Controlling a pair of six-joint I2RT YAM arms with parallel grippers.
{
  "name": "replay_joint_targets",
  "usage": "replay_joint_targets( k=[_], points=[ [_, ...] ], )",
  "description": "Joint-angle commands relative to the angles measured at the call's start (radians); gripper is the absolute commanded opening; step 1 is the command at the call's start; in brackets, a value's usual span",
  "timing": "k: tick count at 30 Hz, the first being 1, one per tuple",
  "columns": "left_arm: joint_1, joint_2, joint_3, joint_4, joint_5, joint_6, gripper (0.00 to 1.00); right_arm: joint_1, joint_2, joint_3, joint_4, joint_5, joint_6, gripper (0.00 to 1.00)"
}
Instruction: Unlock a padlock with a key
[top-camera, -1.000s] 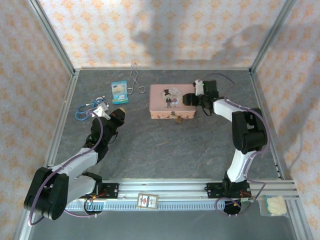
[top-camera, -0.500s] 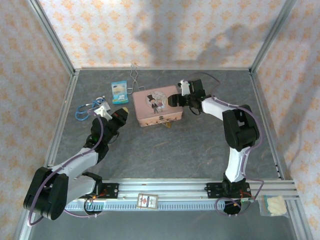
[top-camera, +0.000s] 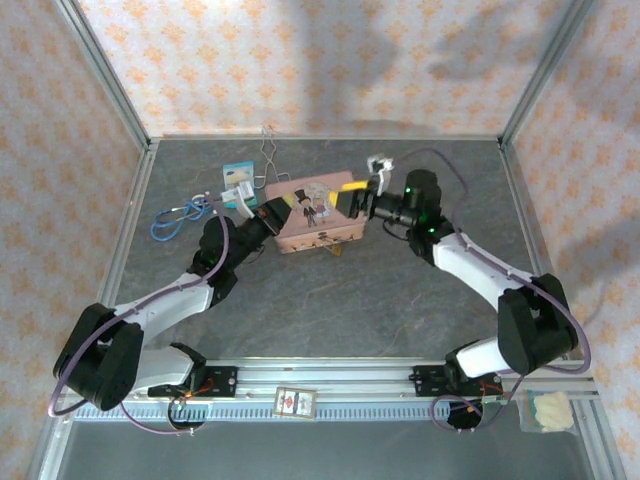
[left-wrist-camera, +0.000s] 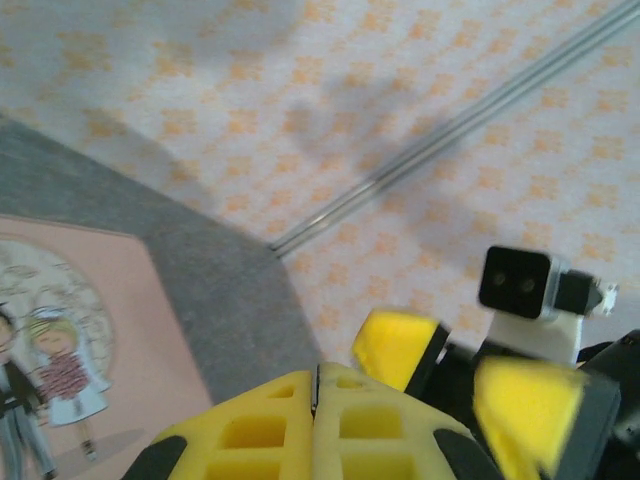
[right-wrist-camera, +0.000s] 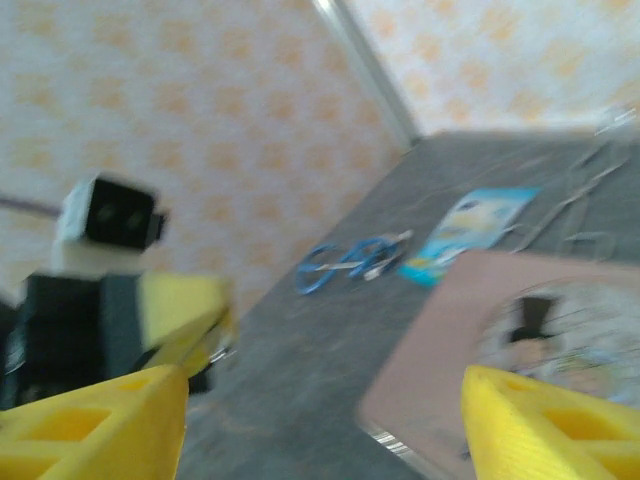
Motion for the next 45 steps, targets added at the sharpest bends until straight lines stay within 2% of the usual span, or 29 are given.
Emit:
replay_joint_targets(
  k=[1,5,9,13,19,33,37,43,45],
  points=[
    [-0.024,0.022,0.036,0.141,0.085,0.004,0.0,0.067,-0.02,-0.033,0.176,-0.089,0.077,0.68],
    [-0.049,0.028,0.022,0.215,0.09,0.024,0.0,0.092,0.014,-0.093,0.421,-0.091,0.251,0.64],
    [-0.073,0.019,0.01,0.215,0.068,0.055,0.0,0.095,0.058,-0.108,0.534,-0.092,0.332,0.58],
    [-0.084,0.025,-0.016,0.273,0.066,0.029,0.0,0.098,0.107,-0.11,0.664,-0.109,0.418,0.48],
    [-0.092,0.033,-0.02,0.297,0.066,0.02,0.0,0.111,0.17,-0.095,0.785,-0.133,0.517,0.4],
    [-0.102,0.04,-0.027,0.316,0.061,0.014,0.0,0.13,0.227,-0.079,0.888,-0.136,0.594,0.24],
    [-0.104,0.038,-0.029,0.316,0.055,0.01,0.0,0.132,0.241,-0.077,0.898,-0.133,0.605,0.16],
    [-0.115,0.04,-0.025,0.32,0.052,0.007,0.0,0.132,0.256,-0.077,0.907,-0.126,0.616,0.12],
    [-0.121,0.045,-0.026,0.326,0.051,0.003,0.0,0.132,0.26,-0.075,0.914,-0.121,0.62,0.03]
  ],
)
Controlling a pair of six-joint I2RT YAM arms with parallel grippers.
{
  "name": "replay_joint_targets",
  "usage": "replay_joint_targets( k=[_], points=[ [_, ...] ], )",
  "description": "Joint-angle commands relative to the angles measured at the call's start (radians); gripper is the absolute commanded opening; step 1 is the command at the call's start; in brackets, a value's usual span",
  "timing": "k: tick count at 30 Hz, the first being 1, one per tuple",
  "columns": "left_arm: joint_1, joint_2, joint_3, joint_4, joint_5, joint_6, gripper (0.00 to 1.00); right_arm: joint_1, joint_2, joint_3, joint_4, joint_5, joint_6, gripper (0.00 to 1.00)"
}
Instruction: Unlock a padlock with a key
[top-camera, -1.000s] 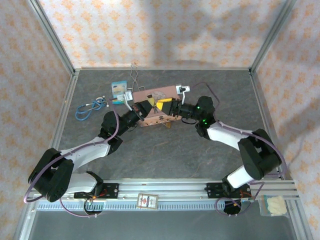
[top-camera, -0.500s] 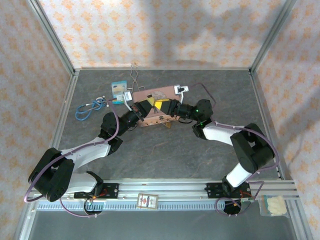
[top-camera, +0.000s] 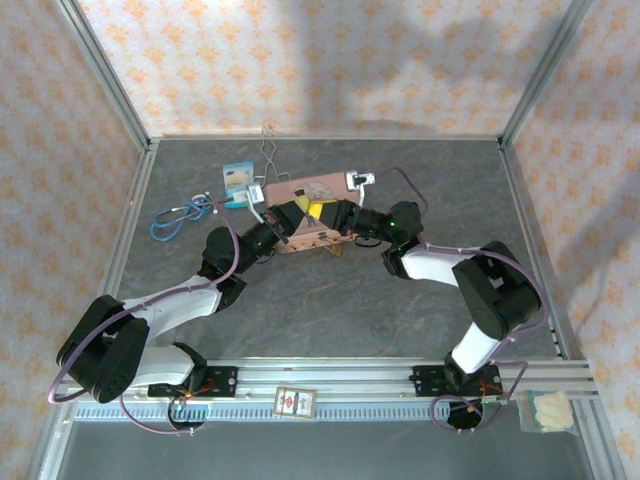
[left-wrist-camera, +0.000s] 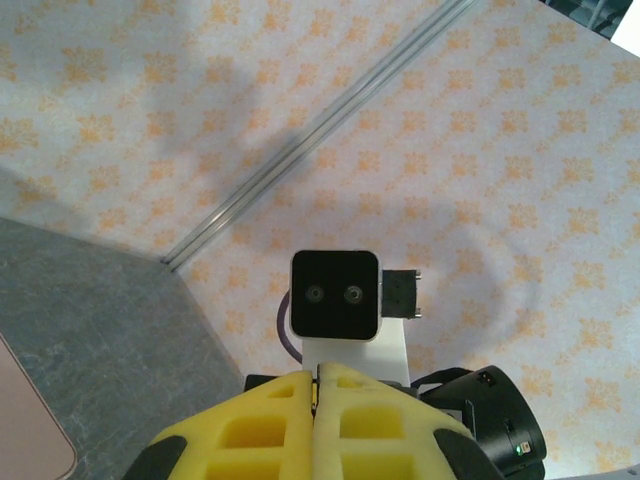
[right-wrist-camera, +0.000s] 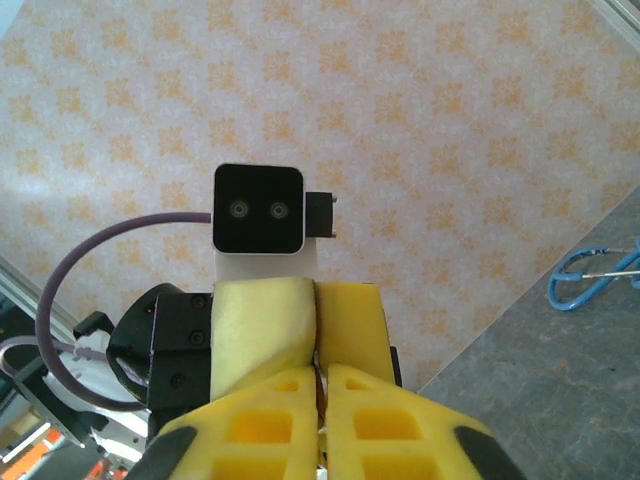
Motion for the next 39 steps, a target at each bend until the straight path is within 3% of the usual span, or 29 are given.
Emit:
replay_joint_targets(
  k=[1,5,6,8,10,11,15,19,23,29,34,39],
  points=[
    [-0.027,0.013,-0.004,0.072,0.018,-0.015,0.0,0.007,0.014,0.029,0.061,-0.005,0.005,0.0],
    [-0.034,0.019,-0.01,0.088,0.011,-0.031,0.0,0.007,0.015,0.027,0.059,0.008,-0.001,0.0],
    [-0.034,0.016,-0.013,0.088,0.004,-0.033,0.05,0.007,0.014,0.025,0.046,0.008,-0.008,0.0],
    [-0.034,-0.008,-0.022,0.056,-0.024,-0.017,0.45,-0.001,0.002,0.026,-0.026,0.008,-0.049,0.0],
    [-0.034,-0.051,-0.027,-0.025,-0.083,0.017,0.71,-0.014,-0.025,0.017,-0.111,0.018,-0.107,0.0],
    [-0.034,-0.081,-0.031,-0.076,-0.118,0.037,0.77,-0.022,-0.044,0.012,-0.179,0.025,-0.151,0.0],
    [-0.034,-0.15,-0.042,-0.246,-0.205,0.068,0.77,-0.048,-0.124,0.006,-0.492,0.081,-0.36,0.0],
    [-0.044,-0.145,-0.087,-0.321,-0.191,0.012,0.74,-0.07,-0.196,0.016,-0.835,0.219,-0.559,0.0],
    [-0.132,-0.102,-0.119,-0.388,-0.257,0.018,0.71,-0.099,-0.252,-0.011,-1.032,0.359,-0.649,0.0],
    [-0.253,0.069,-0.096,-0.401,-0.323,-0.039,0.68,-0.116,-0.326,-0.075,-1.166,0.537,-0.701,0.0],
    [-0.269,0.231,-0.032,-0.385,-0.372,-0.089,0.66,-0.126,-0.384,-0.136,-1.179,0.656,-0.685,0.0],
    [-0.267,0.346,0.065,-0.426,-0.477,-0.06,0.66,-0.14,-0.416,-0.164,-1.172,0.67,-0.686,0.0]
  ],
)
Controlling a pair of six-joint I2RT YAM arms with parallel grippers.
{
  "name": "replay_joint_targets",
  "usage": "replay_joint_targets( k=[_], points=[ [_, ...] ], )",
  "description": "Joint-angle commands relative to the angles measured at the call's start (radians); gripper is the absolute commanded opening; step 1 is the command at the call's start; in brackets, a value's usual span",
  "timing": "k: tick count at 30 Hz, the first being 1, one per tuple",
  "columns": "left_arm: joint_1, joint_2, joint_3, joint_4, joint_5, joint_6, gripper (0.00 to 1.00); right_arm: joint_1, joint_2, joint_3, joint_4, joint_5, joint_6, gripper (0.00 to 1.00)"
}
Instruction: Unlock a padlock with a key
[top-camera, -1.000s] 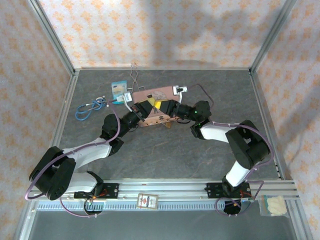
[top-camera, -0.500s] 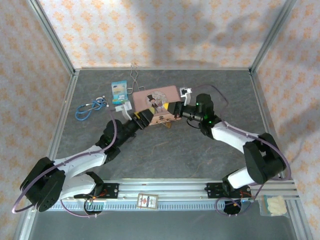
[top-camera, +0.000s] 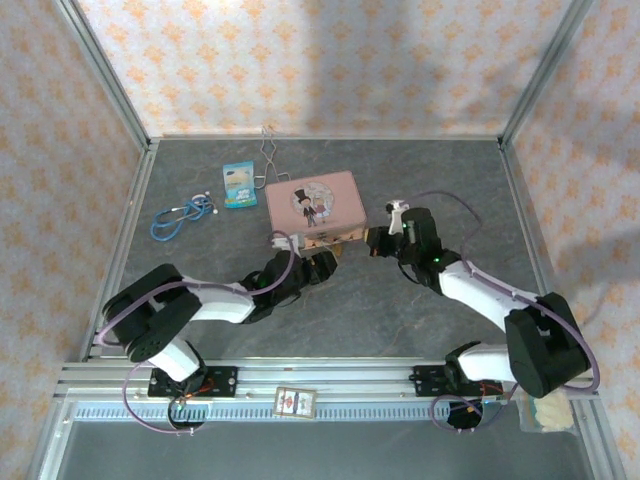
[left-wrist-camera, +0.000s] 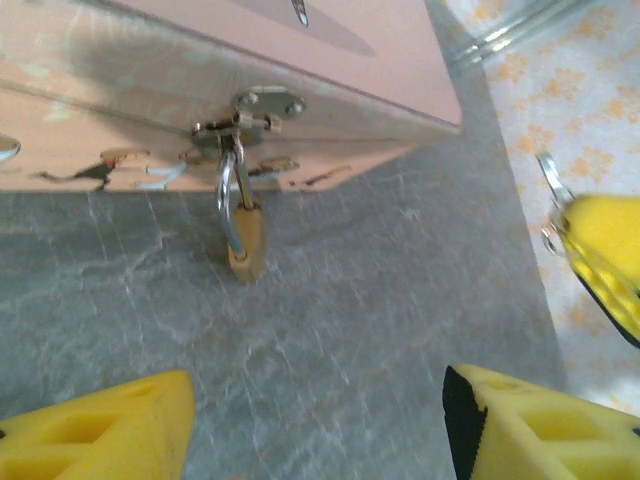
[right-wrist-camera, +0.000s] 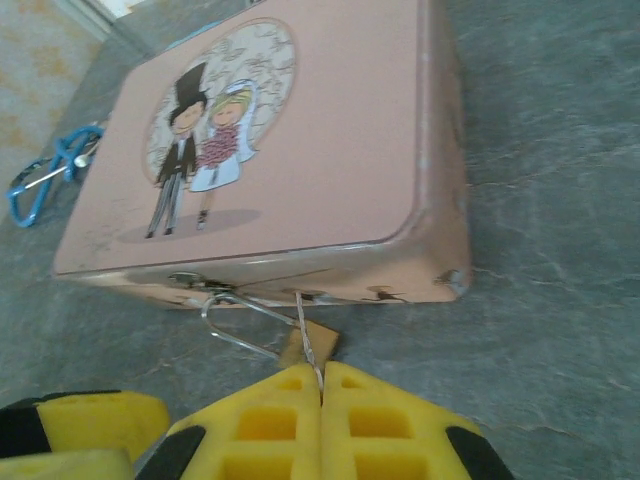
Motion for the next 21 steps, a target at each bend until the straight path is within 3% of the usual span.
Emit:
replay_joint_targets(
  k=[1,6,13,21],
  points=[
    [-0.006,0.049,0.072,-0.008,-0.114,0.01,0.66,-0.009,-0.039,-0.012,0.003,0.053,-0.021,0.0],
    [-0.014,0.163,0.113,0.059,-0.15,-0.03,0.65,-0.012,-0.067,-0.033,0.04,0.041,-0.022,0.0],
    [-0.065,0.302,0.217,0.016,-0.305,-0.088,0.63,-0.014,-0.087,-0.043,0.072,0.01,-0.012,0.0],
    [-0.065,0.423,0.295,-0.005,-0.459,-0.115,0.51,-0.014,-0.094,-0.052,0.088,-0.012,-0.004,0.0]
  ],
)
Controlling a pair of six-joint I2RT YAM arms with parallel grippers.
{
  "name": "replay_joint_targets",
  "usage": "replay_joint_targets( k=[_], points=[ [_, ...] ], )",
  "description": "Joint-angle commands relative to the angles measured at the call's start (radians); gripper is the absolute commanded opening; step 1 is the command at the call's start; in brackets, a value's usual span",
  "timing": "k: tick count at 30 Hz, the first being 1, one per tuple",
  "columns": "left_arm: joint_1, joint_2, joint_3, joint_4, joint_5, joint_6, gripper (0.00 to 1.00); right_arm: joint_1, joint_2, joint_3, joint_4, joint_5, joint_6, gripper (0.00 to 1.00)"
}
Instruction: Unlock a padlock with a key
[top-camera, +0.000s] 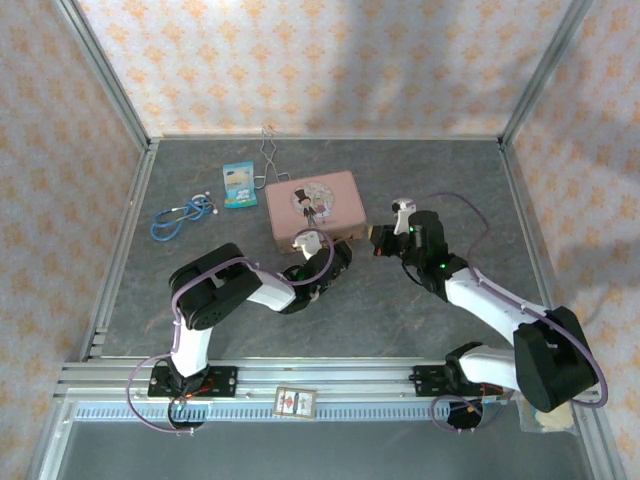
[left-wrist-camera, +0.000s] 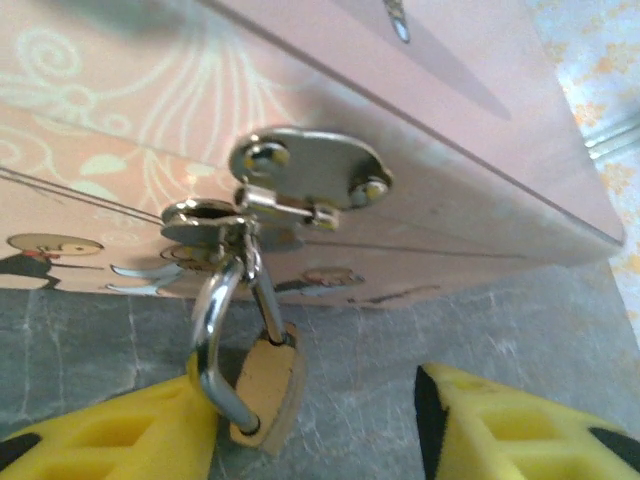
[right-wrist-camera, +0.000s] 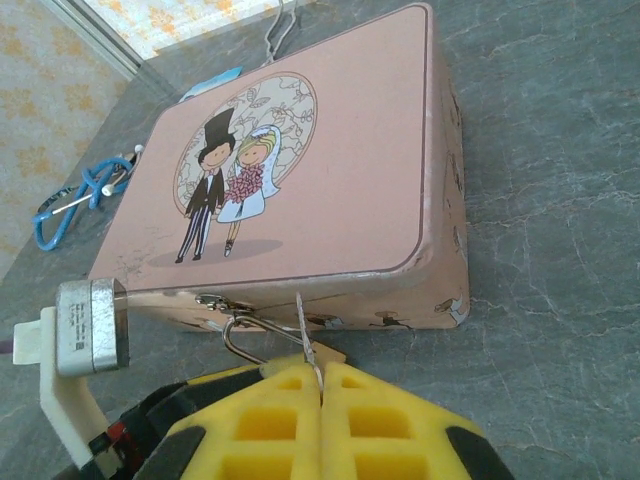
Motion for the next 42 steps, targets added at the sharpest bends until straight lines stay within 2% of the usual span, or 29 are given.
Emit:
replay_joint_targets(
  k=[1,4,6,10,13,15,24,30,33,35,40,42],
  points=[
    [0.012,0.069,0.043,-0.063,-0.11,-0.025,0.5,-0.008,-0.022,-0.012,0.043,-0.014,0.003,0.0],
    [0.013,0.094,0.061,-0.063,-0.133,-0.024,0.48,-0.007,-0.023,-0.013,0.05,-0.018,0.006,0.0],
    [0.016,0.104,0.063,-0.048,-0.128,-0.016,0.43,-0.007,-0.023,-0.012,0.051,-0.017,0.005,0.0],
    [0.039,0.106,0.037,0.032,-0.058,0.015,0.19,-0.006,-0.018,-0.012,0.047,-0.026,-0.006,0.0],
    [0.078,0.083,-0.008,0.103,0.046,0.033,0.06,-0.01,0.002,-0.017,0.042,-0.067,-0.016,0.0],
    [0.102,0.055,-0.047,0.14,0.114,0.036,0.0,-0.013,0.018,-0.026,0.049,-0.109,-0.008,0.0],
    [0.196,-0.05,-0.145,0.218,0.488,0.091,0.0,-0.014,0.086,-0.137,0.201,-0.372,0.064,0.0],
    [0.23,-0.114,-0.172,0.265,0.64,0.084,0.0,-0.016,0.156,-0.165,0.302,-0.453,0.099,0.0],
    [0.232,-0.127,-0.163,0.201,0.649,0.147,0.0,-0.017,0.207,-0.158,0.326,-0.427,0.114,0.0],
    [0.234,-0.143,-0.144,0.078,0.628,0.231,0.0,-0.017,0.231,-0.149,0.33,-0.412,0.116,0.0],
    [0.235,-0.18,-0.066,-0.287,0.481,0.411,0.01,-0.016,0.237,-0.146,0.336,-0.409,0.114,0.0],
    [0.235,-0.186,-0.039,-0.374,0.438,0.441,0.07,-0.016,0.226,-0.144,0.328,-0.406,0.11,0.0]
  ],
)
